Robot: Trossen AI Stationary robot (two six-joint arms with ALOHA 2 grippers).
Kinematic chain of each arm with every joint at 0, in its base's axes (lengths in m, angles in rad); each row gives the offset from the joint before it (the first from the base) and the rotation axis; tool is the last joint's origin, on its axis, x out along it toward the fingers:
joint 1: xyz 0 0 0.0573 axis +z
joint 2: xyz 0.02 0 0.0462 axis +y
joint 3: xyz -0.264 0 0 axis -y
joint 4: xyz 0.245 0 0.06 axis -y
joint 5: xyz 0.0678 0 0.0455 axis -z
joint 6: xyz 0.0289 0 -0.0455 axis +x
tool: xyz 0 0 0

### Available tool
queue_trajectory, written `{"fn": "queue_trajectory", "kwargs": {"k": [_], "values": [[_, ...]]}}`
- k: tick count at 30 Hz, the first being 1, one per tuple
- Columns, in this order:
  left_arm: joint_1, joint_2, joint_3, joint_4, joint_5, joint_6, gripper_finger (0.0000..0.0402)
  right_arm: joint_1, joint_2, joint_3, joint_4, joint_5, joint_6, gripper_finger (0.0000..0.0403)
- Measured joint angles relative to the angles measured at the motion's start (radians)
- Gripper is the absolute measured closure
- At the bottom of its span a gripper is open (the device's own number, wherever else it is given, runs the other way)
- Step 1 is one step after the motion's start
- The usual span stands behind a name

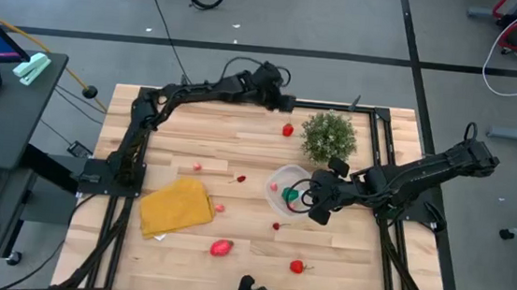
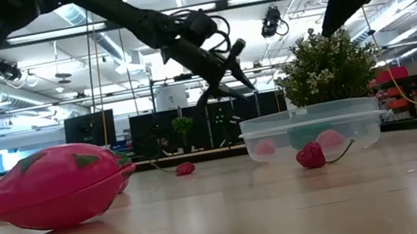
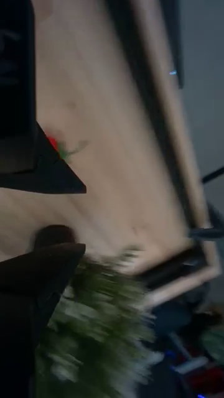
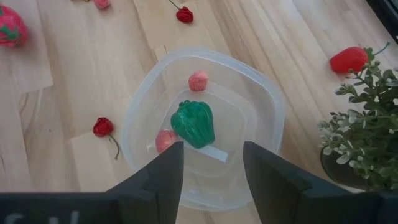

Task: Pick and placing Produce into tupperware
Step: Put the strawberry into the transparent bin

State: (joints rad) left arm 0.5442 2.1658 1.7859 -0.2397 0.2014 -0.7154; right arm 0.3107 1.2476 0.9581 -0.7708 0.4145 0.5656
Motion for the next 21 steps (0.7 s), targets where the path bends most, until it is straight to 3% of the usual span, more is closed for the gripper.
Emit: {"fn": "queue_trajectory", "kwargs": {"k": [12, 16, 21], "values": [[0.084, -0.002, 0.06, -0.204, -0.002, 0.234, 0.0271, 0.0, 0.0, 0.0, 0.0, 0.0, -0.018, 0.0229], [0.084, 0.014, 0.057, -0.29, -0.001, 0.561, 0.0271, 0.0, 0.0, 0.0, 0.0, 0.0, -0.02, 0.0229], [0.05, 0.015, 0.059, -0.28, -0.006, 0.903, 0.0271, 0.0, 0.0, 0.0, 0.001, 0.001, -0.028, 0.0229]]}}
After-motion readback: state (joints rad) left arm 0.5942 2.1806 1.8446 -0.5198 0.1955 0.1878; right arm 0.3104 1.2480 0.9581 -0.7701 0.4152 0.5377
